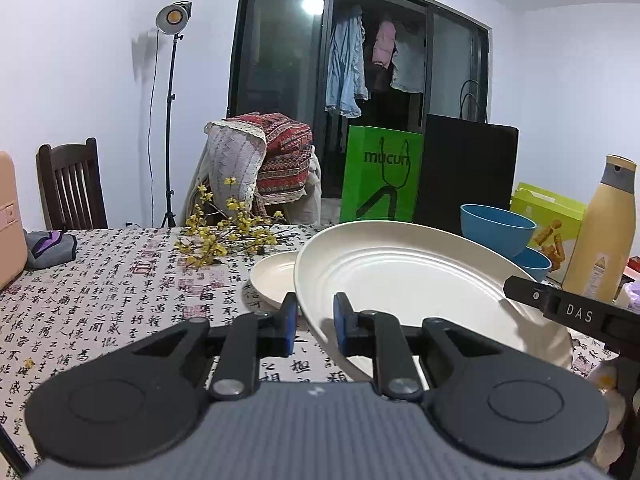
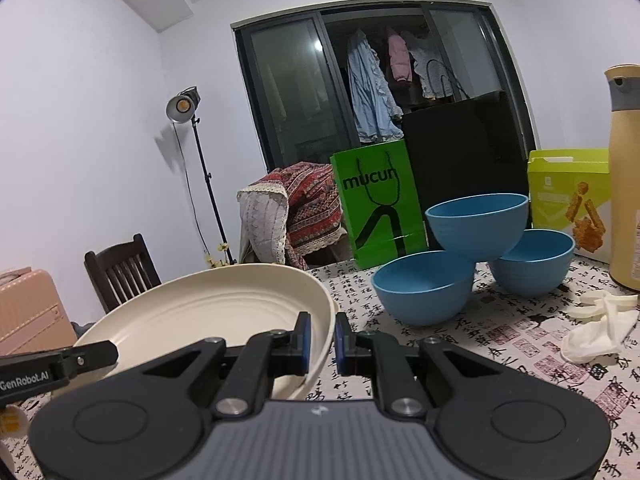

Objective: Organize plates and bowls
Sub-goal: 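Lower the held cream plates with both grippers onto the cloth near the bowls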

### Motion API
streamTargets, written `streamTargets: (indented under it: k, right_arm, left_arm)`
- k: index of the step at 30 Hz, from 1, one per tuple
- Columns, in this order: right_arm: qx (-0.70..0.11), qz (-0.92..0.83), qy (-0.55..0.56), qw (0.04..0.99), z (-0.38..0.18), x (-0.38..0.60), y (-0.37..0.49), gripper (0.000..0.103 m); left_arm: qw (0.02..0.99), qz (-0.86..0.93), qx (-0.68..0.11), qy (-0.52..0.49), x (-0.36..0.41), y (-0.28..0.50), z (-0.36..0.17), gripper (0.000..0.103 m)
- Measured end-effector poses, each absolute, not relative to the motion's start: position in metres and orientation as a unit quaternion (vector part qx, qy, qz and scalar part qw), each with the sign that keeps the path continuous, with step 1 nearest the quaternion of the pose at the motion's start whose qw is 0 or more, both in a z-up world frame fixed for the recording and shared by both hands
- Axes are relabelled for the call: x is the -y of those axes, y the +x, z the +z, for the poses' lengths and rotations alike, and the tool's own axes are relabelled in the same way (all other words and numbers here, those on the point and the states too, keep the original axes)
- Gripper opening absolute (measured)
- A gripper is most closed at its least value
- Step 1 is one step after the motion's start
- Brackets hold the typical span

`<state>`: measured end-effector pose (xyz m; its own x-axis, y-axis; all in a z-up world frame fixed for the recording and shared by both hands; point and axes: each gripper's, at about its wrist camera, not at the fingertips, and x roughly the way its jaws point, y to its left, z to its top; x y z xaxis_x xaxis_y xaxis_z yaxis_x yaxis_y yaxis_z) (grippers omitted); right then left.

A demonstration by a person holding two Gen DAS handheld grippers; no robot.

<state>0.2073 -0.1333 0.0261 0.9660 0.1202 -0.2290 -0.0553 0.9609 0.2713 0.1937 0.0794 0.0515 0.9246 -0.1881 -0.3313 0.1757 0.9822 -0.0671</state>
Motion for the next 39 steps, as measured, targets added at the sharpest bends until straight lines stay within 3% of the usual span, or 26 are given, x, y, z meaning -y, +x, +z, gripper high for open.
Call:
streamTargets:
  k: [39]
  right_arm:
    - [-0.105,0.035,0.140,0.984,0.018,0.183,0.172,0.012]
  left_arm:
    - [0.979,-0.111,-0.167,-0.028,-0.037,0.167,0.046,0.020]
